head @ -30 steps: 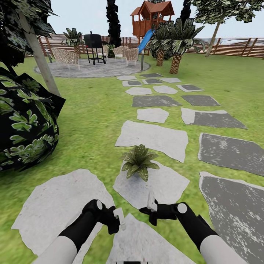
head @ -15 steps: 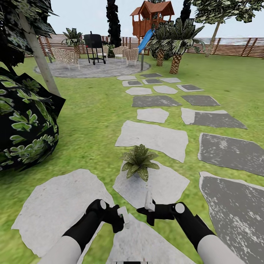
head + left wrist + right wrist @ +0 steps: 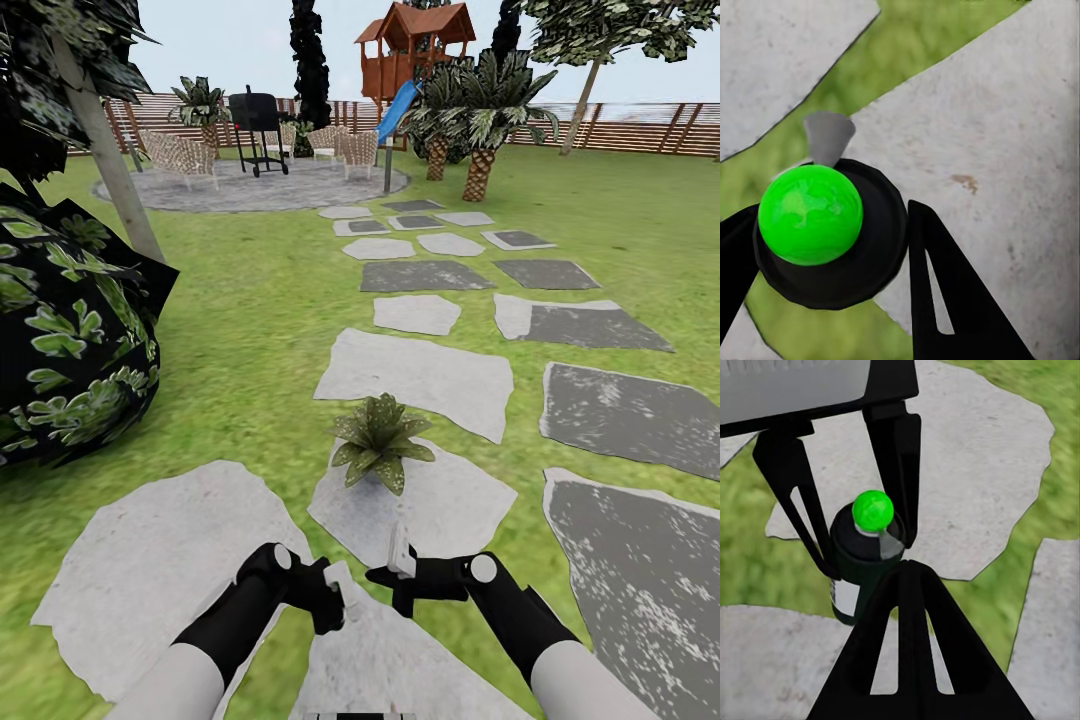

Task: Pick up the pesticide atomizer in the garden and spray insectifuge to fully cover both potted plants in the garden.

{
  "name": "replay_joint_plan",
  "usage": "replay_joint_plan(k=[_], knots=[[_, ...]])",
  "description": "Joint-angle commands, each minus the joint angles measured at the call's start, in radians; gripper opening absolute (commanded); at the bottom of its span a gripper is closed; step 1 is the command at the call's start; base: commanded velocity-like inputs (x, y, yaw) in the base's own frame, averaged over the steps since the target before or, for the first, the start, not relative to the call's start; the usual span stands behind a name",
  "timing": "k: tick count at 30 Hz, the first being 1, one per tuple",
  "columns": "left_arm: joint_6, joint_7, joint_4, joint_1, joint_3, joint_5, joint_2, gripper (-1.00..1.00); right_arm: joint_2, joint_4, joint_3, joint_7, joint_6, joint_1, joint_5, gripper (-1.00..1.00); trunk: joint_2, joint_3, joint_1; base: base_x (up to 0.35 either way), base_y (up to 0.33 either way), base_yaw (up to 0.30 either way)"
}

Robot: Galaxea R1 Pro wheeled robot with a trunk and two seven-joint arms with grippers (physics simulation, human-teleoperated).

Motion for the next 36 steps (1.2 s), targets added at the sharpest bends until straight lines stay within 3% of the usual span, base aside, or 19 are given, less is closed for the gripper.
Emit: replay_joint_plan(k=[1,14,19,21,36], knots=[[0.010,-0.005,-0.002,0.000,0.000,-0.001,0.000,-1.00,0.000,-0.001,-0.001,0.001,-0.005,0.000,0.008,-1.00,0.000,-0.001,0.000,0.000,0.000,0.000],[0.008,0.030,-0.002,0.000,0.001,0.002,-0.026,-1.00,0.001,0.001,-0.001,0.001,-0.005,0.000,0.008,-1.00,0.000,-0.001,0.000,0.000,0.000,0.000],[0.007,0.030,-0.001,0.000,-0.004,0.062,-0.025,-1.00,0.001,0.001,-0.001,0.001,-0.005,0.000,0.008,-1.00,0.000,-0.001,0.000,0.000,0.000,0.000],[0.006,0.030,-0.001,0.000,-0.005,0.070,-0.025,-1.00,0.001,0.001,-0.001,0.001,-0.005,0.000,0.008,-1.00,0.000,-0.001,0.000,0.000,0.000,0.000],[-0.010,0.030,0.001,0.004,-0.008,0.076,-0.024,-1.00,0.001,0.001,-0.001,0.001,-0.005,0.000,0.008,-1.00,0.000,-0.001,0.000,0.000,0.000,0.000]])
